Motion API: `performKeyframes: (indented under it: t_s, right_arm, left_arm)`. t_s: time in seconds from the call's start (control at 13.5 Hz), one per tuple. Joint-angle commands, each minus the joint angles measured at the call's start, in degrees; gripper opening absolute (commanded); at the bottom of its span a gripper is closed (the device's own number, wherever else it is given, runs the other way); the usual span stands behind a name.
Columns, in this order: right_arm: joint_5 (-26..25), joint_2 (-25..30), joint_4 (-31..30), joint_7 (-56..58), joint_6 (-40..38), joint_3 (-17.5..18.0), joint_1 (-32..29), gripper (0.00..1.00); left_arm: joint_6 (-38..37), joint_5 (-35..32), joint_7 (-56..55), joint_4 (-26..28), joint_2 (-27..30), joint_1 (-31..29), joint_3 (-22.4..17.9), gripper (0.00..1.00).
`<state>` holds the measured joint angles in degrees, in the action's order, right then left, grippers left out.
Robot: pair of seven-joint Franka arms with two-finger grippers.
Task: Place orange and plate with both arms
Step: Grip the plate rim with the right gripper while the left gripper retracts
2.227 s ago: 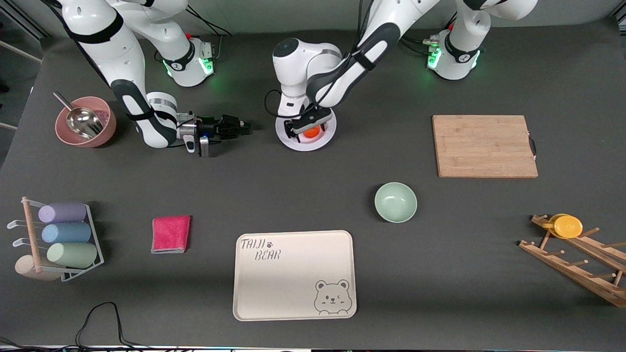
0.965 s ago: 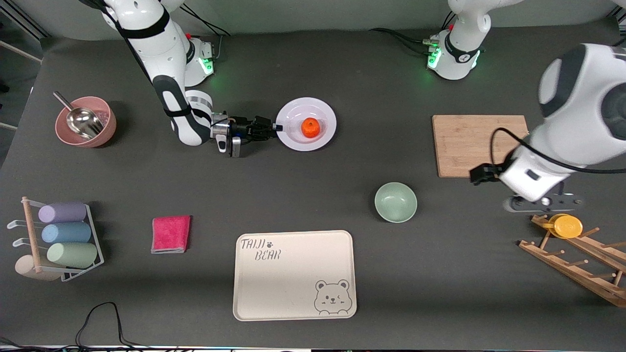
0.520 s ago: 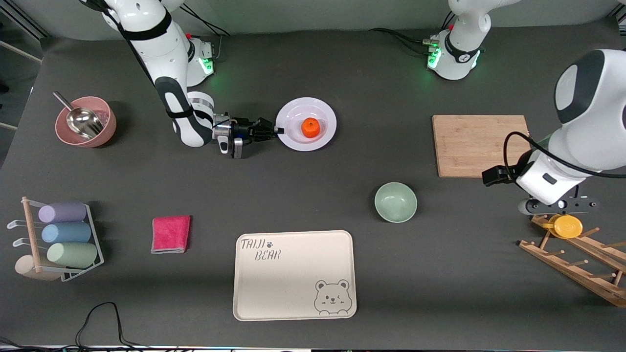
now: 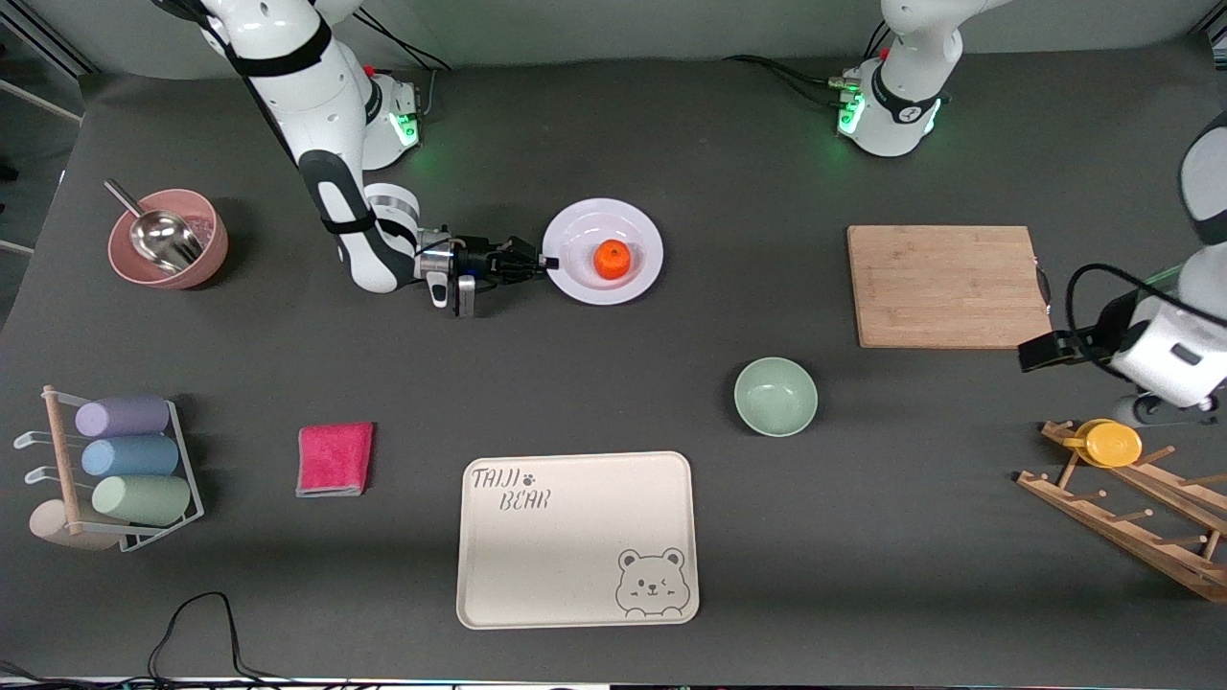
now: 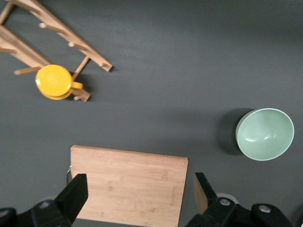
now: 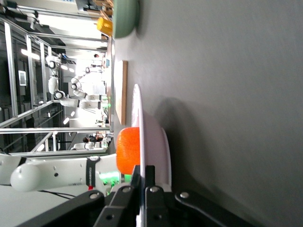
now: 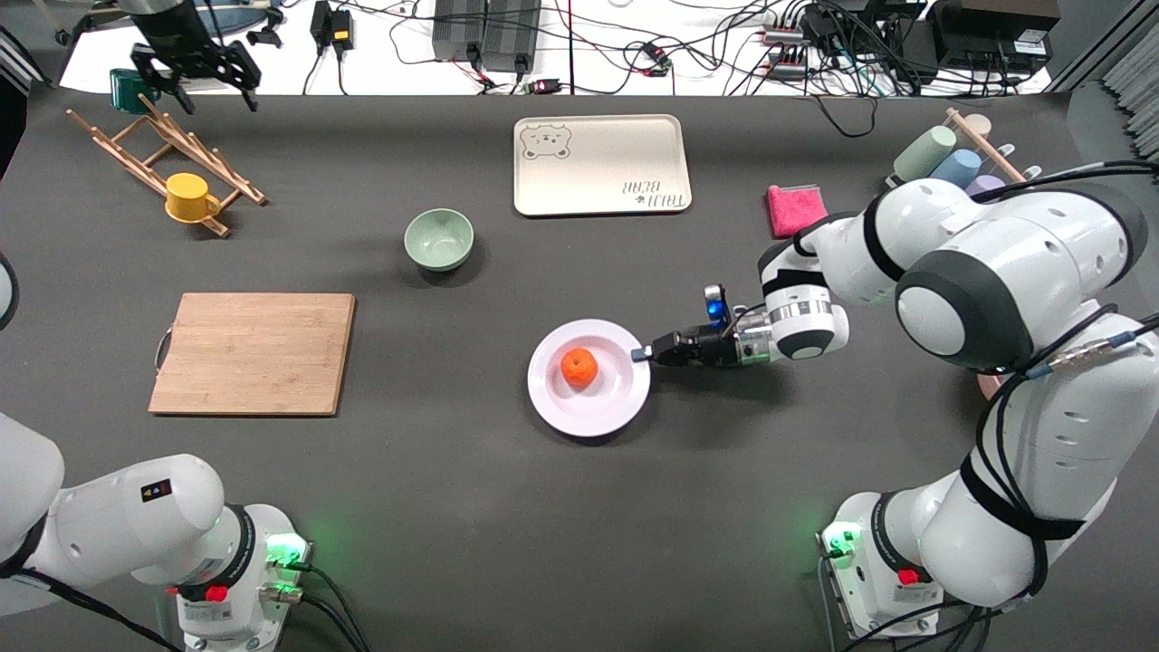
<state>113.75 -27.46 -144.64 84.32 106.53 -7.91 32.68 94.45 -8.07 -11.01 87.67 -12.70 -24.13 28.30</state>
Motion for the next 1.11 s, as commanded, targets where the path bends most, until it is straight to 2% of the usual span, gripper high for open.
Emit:
performKeyframes:
  t_s: [0.0,0.22,0.37,0.59,0.82,0.89,0.97,1.04]
  right_arm:
    - [-0.3,7.1,-0.6,-2.8,-0.3,0.2,-2.4,0.00]
    - [-6.1,13.6,-0.6,-11.6,-0.3,0.2,-5.9,0.00]
    - [-8.4,14.6,0.8,-14.4,-0.3,0.2,-8.1,0.00]
    - [-9.1,9.3,8.2,-14.9,-0.3,0.1,-9.8,0.00]
    - [-9.9,-0.4,21.9,-19.7,-0.3,-1.3,-10.6,0.00]
    - [-10.0,-3.9,27.3,-21.6,-0.3,-1.8,-10.7,0.00]
    - [-10.0,-7.6,33.1,-23.8,-0.3,-2.5,-10.8,0.00]
    - [-10.0,-11.0,38.7,-26.8,-0.3,-3.2,-11.0,0.00]
  left_arm:
    - [-5.1,0.9,0.9,1.8,9.0,-2.1,0.5,1.00]
    - [-5.0,4.8,-0.2,1.8,9.5,-2.0,0.6,1.00]
    - [-5.5,7.6,-0.3,1.3,9.4,-2.2,0.3,1.00]
    - [-4.8,6.4,-0.3,1.6,9.8,-2.1,0.1,1.00]
    - [-4.7,7.0,-0.1,2.1,10.0,-1.9,-0.9,1.00]
    - [-4.9,6.9,-0.4,2.8,11.0,2.5,-5.6,1.00]
    - [-5.0,7.0,-0.4,3.5,11.4,10.9,-13.2,1.00]
    - [-4.6,7.2,-0.3,3.9,11.6,19.5,-23.2,1.00]
